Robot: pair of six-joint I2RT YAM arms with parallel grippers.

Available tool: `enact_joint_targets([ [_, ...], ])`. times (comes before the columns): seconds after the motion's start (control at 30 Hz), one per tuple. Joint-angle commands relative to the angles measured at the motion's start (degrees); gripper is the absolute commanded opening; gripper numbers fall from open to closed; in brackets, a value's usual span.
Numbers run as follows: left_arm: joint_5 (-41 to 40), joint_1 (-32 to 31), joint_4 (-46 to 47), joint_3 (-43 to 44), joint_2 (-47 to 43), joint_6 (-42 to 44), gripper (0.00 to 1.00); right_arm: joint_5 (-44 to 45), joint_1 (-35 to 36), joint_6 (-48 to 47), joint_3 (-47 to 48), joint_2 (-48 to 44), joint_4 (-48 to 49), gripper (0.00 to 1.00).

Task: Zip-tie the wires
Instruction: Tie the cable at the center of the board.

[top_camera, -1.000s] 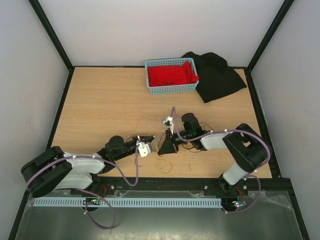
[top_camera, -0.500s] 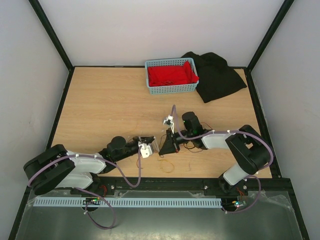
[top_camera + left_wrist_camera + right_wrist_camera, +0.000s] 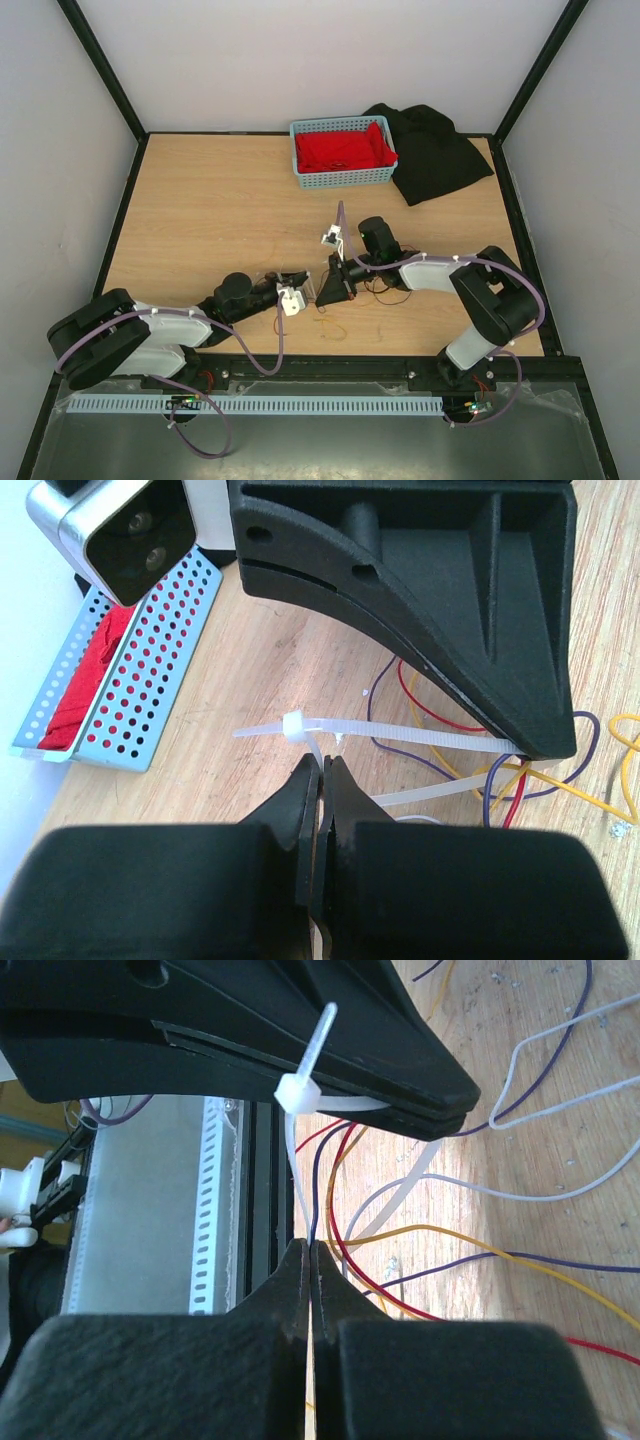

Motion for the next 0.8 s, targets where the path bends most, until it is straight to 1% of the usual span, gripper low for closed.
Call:
enact_joint_targets([
  [0.0,-0.3,-0.5,2.4,0.7,0.5,1.1,0.0,-1.6,-0.6,-0.4,1.6,0.7,-2.8,0.0],
  [0.77,-0.6,-2.3,2.3,0.8,2.5,1.2,0.0,-1.6,-1.5,0.8,3.7,1.9,-4.0,0.0],
])
